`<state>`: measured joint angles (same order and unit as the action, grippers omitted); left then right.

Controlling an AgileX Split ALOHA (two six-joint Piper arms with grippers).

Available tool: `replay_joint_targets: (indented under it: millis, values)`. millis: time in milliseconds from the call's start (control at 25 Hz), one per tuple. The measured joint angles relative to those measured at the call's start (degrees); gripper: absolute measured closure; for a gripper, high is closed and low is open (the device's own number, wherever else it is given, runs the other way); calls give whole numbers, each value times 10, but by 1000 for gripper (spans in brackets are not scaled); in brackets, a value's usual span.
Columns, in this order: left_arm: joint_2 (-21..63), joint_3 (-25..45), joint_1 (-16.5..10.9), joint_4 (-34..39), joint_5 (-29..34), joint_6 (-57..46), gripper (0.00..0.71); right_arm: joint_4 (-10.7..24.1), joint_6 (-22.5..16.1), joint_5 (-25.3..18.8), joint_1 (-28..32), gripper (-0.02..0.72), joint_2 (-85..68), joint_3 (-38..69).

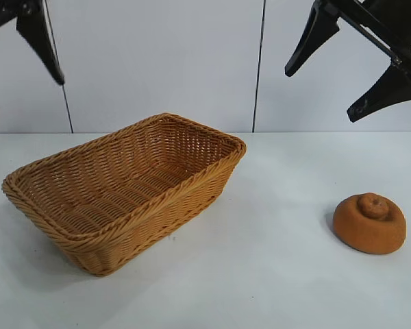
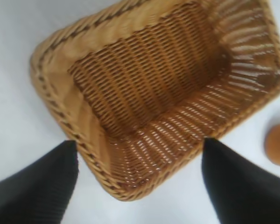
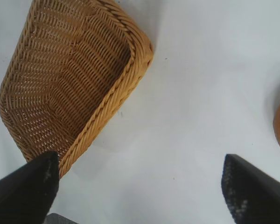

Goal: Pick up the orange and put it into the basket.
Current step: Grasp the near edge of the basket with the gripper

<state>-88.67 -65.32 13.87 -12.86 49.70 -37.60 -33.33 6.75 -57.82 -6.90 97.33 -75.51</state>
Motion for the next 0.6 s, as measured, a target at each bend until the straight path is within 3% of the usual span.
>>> replay_joint_targets:
  millis: [280, 600]
  values:
    - [0, 116, 0, 7, -100, -91, 184, 0, 0, 0, 0, 51, 0, 0]
    - [-18, 133, 1, 5, -166, -112, 184, 0, 0, 0, 0, 51, 0, 0]
